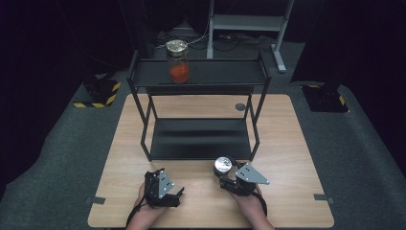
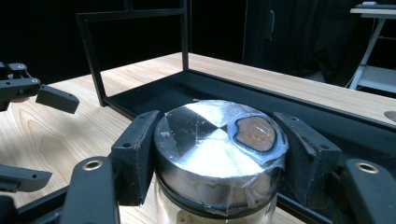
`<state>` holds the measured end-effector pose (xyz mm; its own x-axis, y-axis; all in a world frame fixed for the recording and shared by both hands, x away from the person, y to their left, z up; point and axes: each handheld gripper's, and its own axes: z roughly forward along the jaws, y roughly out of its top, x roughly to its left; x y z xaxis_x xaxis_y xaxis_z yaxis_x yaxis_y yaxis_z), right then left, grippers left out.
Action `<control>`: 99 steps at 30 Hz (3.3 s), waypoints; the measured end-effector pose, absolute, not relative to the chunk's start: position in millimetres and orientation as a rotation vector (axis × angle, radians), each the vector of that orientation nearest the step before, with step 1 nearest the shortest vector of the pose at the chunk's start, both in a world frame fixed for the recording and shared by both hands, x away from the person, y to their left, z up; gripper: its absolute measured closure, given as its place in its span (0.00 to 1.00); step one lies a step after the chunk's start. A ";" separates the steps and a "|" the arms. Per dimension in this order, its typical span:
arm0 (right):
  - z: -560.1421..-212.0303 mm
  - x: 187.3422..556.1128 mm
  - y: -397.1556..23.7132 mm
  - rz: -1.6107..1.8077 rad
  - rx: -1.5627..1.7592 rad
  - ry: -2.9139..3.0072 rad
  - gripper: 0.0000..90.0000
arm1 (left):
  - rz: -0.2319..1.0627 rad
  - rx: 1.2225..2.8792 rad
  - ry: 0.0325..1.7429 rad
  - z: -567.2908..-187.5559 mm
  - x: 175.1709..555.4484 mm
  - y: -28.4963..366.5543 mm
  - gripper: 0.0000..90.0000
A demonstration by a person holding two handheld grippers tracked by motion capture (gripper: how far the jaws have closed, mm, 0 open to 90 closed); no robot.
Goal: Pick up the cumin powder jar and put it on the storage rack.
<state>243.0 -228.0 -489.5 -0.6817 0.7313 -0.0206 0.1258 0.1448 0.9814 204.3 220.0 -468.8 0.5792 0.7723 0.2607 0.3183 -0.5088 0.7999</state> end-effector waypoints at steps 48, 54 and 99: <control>-390.1 245.8 -246.7 1.573 0.770 1.803 0.38 | 0.788 2.087 0.857 -468.4 205.3 222.3 0.01; -379.5 249.3 -248.2 1.574 0.764 1.788 0.38 | 0.786 2.086 0.856 -468.3 205.5 222.7 0.01; -289.0 286.1 -239.0 1.604 0.709 1.639 0.38 | 0.773 2.069 0.858 -469.1 205.7 226.3 0.01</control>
<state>286.1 -239.0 -289.0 -0.5860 0.8016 -0.1180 -0.1005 0.0726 0.9923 205.7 226.3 -469.1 0.5922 0.7704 0.2361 0.3156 -0.4914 0.8118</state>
